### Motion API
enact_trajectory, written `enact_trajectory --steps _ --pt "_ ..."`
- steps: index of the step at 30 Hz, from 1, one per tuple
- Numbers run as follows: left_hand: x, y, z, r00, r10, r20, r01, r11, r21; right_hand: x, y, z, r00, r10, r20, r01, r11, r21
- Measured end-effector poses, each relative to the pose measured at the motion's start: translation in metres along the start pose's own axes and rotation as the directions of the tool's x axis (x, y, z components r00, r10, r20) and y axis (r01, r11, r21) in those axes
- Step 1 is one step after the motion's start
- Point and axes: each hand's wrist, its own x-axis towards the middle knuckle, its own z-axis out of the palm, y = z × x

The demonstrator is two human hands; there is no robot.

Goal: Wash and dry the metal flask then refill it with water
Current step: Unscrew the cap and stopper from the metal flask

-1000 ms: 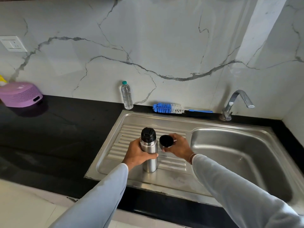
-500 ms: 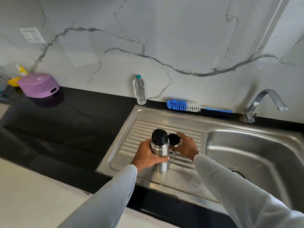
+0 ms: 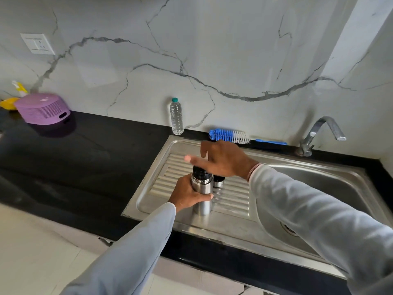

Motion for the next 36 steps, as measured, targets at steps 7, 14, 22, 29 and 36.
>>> enact_trajectory --steps 7,14,22,29,36 --pt "0.0 -0.004 -0.002 0.999 -0.053 0.012 0.053 0.999 -0.001 -0.003 -0.012 0.031 0.988 -0.148 -0.048 0.107 0.873 -0.476" --pt "0.001 0.003 -0.004 0.998 -0.041 0.05 0.04 0.999 0.023 0.0 0.008 0.037 0.97 -0.24 -0.035 0.215 0.919 -0.329" --pt "0.002 0.002 -0.007 0.997 -0.057 0.06 0.054 0.997 0.054 0.01 0.017 0.001 0.862 -0.363 0.353 0.383 0.924 0.013" --pt "-0.001 0.002 -0.006 0.998 -0.056 0.038 0.054 0.997 0.05 0.011 -0.001 -0.016 0.919 -0.217 0.328 0.262 0.96 -0.098" --pt "0.001 -0.001 -0.005 0.997 -0.062 0.047 0.06 0.997 0.042 0.007 -0.015 -0.006 0.975 -0.107 0.195 0.168 0.928 -0.332"
